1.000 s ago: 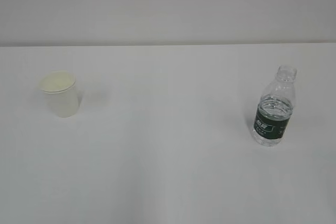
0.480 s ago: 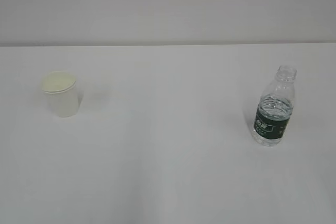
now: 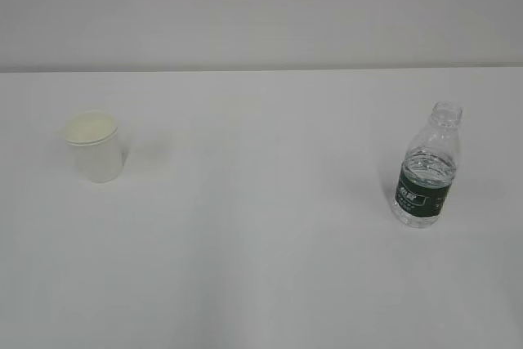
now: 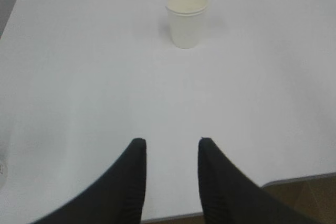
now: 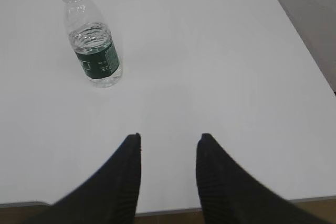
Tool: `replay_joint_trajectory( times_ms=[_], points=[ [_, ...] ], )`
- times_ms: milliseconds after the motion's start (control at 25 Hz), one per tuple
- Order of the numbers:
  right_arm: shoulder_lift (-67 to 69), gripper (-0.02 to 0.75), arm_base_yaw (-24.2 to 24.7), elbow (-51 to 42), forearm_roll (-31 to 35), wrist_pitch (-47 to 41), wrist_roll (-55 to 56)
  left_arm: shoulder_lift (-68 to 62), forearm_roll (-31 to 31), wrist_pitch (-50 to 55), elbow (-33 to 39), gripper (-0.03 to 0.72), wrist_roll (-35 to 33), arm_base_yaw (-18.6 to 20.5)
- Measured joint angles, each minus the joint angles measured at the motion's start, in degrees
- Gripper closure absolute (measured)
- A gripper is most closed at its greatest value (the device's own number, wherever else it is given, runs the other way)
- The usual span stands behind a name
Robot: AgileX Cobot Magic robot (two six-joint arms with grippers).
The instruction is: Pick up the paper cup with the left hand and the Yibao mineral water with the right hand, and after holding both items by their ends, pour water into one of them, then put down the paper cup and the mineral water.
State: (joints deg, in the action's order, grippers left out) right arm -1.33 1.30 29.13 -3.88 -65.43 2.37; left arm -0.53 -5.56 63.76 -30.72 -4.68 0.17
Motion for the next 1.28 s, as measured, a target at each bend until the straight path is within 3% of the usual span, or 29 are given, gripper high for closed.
replay_joint_trajectory(
  times_ms=[160, 560, 840, 1280],
  points=[
    [0.00, 0.458, 0.00, 0.30, 1.38, 1.41, 0.00, 0.00, -0.28, -2.89, -0.23, 0.449, 0.00, 0.00],
    [0.00, 0.458, 0.00, 0.94, 4.23, 20.01, -1.23, -0.52, -3.27, -12.74, -1.58, 0.449, 0.00, 0.00],
    [2.86, 0.458, 0.00, 0.94, 4.91, 29.03, -2.37, -5.41, -3.75, -26.69, -1.58, 0.449, -0.87, 0.00],
    [10.64, 0.458, 0.00, 0.94, 4.99, 36.09, -7.22, -13.58, -3.89, -33.10, -1.58, 0.448, -1.89, -0.94]
  ],
)
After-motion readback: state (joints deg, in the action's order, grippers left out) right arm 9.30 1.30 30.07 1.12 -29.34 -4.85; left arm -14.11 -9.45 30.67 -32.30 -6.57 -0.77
